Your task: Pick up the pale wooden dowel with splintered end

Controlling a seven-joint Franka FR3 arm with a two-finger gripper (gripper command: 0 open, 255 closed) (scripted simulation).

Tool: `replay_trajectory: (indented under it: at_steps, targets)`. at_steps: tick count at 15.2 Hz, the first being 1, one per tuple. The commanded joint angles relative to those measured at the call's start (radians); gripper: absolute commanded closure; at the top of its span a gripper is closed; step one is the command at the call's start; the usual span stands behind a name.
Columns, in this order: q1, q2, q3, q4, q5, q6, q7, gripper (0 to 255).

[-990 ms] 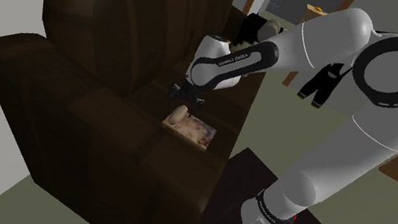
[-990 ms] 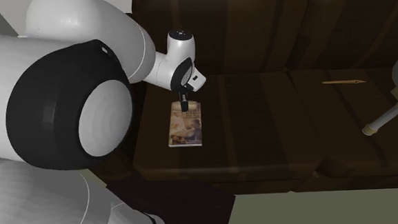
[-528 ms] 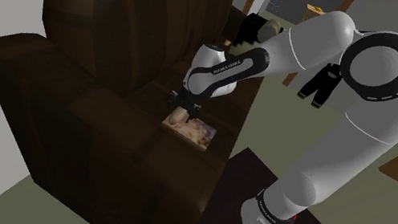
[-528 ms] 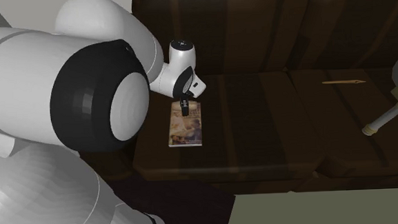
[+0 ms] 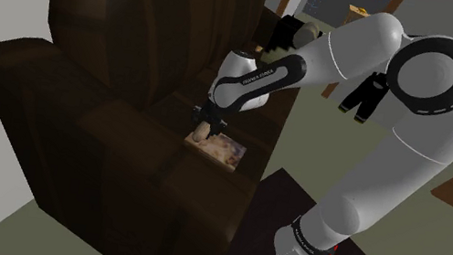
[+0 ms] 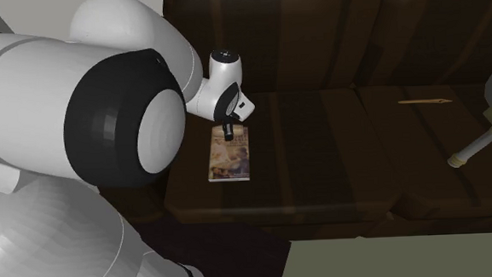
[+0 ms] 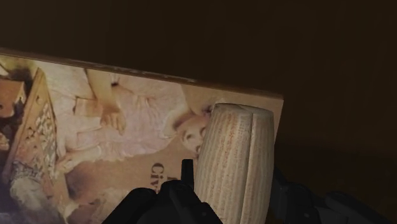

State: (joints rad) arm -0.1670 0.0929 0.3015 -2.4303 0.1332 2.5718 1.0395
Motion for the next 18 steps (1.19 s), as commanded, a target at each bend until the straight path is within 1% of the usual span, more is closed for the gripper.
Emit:
replay_trajectory:
  at_steps: [1,2,17,18]
  targets:
    - [0.0,0.001,0.0,0.0,0.0,0.001,0.0,255]
    - [0.0,0.002,0.0,0.001,0.0,0.001,0.0,255]
    - [-0.005,-0.159,-0.002,0.056,0.036,-0.211,-0.012,255]
    - [-0.005,-0.161,-0.002,0.057,0.037,-0.214,-0.013,255]
